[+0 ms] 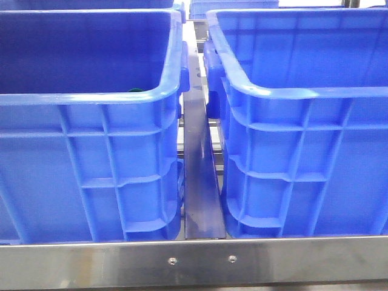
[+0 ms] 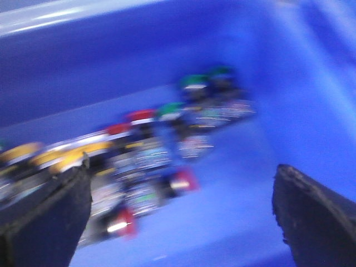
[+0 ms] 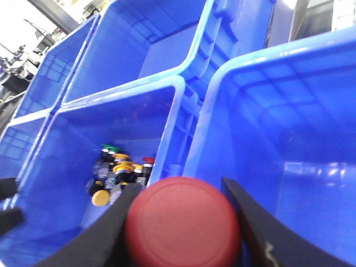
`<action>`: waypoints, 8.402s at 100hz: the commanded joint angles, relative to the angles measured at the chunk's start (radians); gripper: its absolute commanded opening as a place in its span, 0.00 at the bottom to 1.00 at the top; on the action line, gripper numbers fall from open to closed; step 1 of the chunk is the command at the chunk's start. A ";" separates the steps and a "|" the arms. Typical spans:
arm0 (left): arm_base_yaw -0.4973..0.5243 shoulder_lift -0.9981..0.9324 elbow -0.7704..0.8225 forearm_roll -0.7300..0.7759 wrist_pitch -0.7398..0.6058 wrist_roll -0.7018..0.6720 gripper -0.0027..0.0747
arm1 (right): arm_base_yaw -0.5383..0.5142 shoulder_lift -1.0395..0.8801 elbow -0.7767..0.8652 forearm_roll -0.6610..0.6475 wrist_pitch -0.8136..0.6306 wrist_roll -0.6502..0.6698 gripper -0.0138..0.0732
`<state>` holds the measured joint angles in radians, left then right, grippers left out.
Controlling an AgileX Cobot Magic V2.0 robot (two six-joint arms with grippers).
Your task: Pick red and yellow buttons and place in box
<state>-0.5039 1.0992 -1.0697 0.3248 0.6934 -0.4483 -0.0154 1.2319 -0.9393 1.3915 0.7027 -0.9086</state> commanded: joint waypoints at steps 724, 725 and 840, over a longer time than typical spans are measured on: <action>0.263 0.517 -0.018 0.058 -0.232 -0.418 0.25 | 0.109 -0.695 0.484 0.539 -0.665 -0.872 0.05; 0.263 0.517 -0.018 0.058 -0.231 -0.418 0.23 | 0.109 -0.695 0.484 0.539 -0.665 -0.872 0.05; -0.362 -0.046 -0.018 0.049 -0.201 -0.036 0.01 | 0.109 -0.695 0.484 0.539 -0.646 -0.872 0.05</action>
<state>-0.8038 1.0677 -1.0601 0.3654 0.5955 -0.4906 0.0947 0.5380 -0.4312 1.8268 0.0056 -1.7699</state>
